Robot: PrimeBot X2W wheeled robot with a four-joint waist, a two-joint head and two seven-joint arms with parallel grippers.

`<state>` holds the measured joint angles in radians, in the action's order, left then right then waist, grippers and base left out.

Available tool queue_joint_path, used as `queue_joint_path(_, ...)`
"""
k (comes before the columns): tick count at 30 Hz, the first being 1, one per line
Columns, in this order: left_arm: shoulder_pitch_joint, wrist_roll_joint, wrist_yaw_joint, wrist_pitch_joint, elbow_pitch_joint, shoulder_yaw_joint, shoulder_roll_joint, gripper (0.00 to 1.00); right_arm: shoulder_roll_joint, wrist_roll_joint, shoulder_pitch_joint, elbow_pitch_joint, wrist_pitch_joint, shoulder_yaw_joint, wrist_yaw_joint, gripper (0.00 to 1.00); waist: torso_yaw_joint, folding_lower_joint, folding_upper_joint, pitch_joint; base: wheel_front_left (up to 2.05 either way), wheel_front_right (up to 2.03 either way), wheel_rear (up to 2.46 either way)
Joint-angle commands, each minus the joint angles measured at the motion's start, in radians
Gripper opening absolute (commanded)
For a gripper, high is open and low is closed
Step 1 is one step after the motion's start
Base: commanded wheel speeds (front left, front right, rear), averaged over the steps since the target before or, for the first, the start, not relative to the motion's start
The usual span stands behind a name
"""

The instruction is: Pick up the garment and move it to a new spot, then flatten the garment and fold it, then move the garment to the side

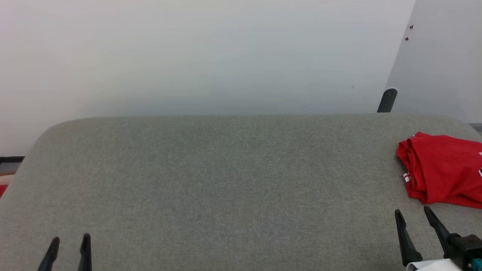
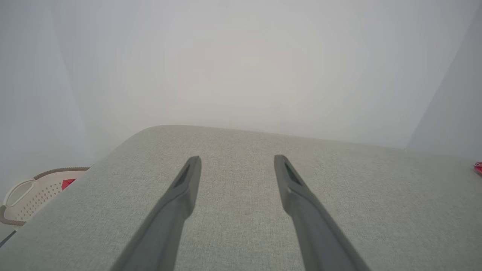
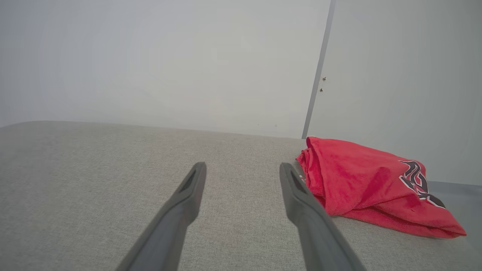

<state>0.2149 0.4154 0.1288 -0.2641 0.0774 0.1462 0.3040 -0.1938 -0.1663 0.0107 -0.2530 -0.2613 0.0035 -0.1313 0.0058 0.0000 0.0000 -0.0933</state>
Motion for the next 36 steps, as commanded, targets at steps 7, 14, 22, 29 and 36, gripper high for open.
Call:
queue_joint_path(7, 0.015, 0.011, 0.002, 0.001, 0.008, -0.012, 0.013, 1.00, 0.011, 0.010, 0.027, 0.018, -0.004, 0.008, 0.001, 1.00, -0.002, 0.0000, 0.0000, 0.004, 0.00, 0.00, 0.00)
queue_joint_path(14, 0.015, 0.017, 0.000, 0.000, 0.013, -0.024, 0.021, 0.00, 0.011, 0.009, 0.025, 0.025, 0.000, 0.010, 0.000, 0.00, -0.003, 0.0000, 0.0000, 0.007, 0.00, 0.00, 0.00)
queue_joint_path(22, 0.010, 0.061, 0.000, 0.015, 0.069, -0.042, -0.036, 0.00, 0.032, -0.045, 0.040, -0.028, 0.024, 0.002, 0.000, 0.00, -0.003, 0.0000, 0.0000, 0.009, 0.00, 0.00, 0.00)
queue_joint_path(29, -0.023, 0.172, 0.000, 0.051, 0.078, -0.040, -0.057, 0.00, 0.042, -0.182, 0.024, -0.022, 0.058, -0.010, 0.000, 0.00, -0.004, 0.0000, 0.0000, 0.014, 0.00, 0.00, 0.00)
queue_joint_path(36, -0.054, 0.274, 0.000, 0.083, 0.086, -0.040, -0.076, 0.00, 0.053, -0.309, 0.010, -0.017, 0.088, -0.020, 0.000, 0.00, -0.004, 0.0000, 0.0000, 0.019, 0.00, 0.00, 0.00)
